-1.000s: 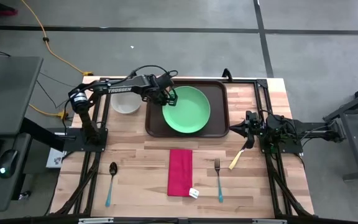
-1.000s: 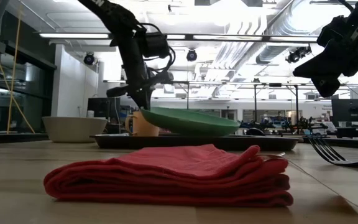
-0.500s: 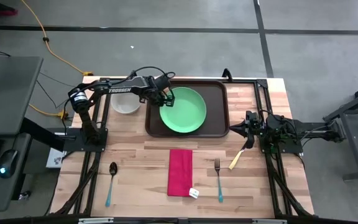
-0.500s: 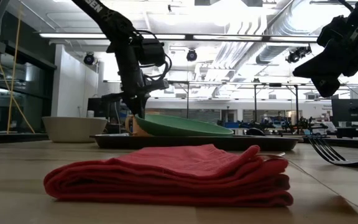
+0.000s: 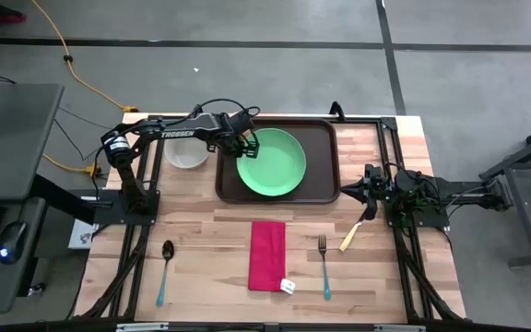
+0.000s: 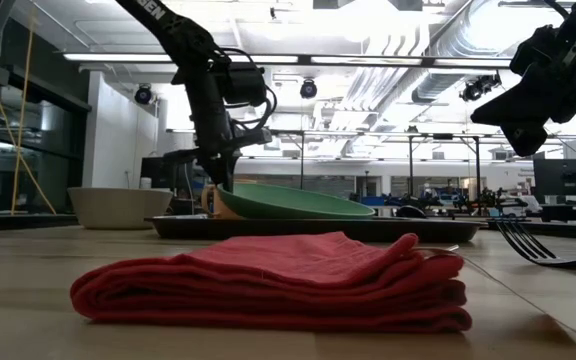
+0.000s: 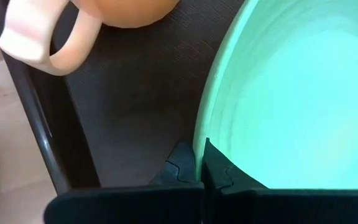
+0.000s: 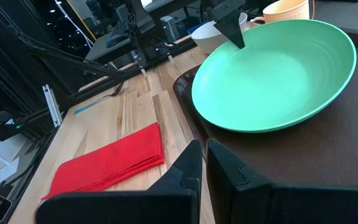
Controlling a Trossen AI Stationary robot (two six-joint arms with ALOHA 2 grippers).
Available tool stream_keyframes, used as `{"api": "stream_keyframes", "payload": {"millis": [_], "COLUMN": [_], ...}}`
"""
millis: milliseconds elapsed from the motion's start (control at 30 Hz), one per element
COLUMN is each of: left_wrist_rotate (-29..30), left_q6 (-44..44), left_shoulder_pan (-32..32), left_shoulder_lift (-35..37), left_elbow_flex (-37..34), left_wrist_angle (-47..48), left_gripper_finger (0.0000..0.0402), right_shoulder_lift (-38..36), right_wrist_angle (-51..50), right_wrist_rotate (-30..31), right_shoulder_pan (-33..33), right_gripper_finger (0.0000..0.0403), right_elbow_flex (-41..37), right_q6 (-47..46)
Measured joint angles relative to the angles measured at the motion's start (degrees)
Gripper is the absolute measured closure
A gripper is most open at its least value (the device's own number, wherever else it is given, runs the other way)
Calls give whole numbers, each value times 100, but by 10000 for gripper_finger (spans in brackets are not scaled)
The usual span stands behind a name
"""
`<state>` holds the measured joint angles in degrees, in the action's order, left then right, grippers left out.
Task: Set up tray
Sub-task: Put the green plate on the brown tray to the bottom of the yellow cup
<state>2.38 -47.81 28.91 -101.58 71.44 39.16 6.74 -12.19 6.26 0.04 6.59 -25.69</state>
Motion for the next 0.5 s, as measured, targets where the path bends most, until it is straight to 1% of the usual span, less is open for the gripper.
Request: {"api": "stream_keyframes", "payload": {"millis": [500], "left_wrist_rotate": [146], "left_q6": [0], "left_shoulder_pan": [-2], "left_shoulder_lift": [4], "left_elbow_flex": [0], "left_wrist_angle": [41], "left_gripper_finger": [379], "right_shoulder_lift": [0], "right_wrist_angle": [0], "right_wrist_rotate": [-1], "right_shoulder_pan": [0], "right_gripper_finger": [402], "right_elbow_flex": [0], "right_q6": [-2]}}
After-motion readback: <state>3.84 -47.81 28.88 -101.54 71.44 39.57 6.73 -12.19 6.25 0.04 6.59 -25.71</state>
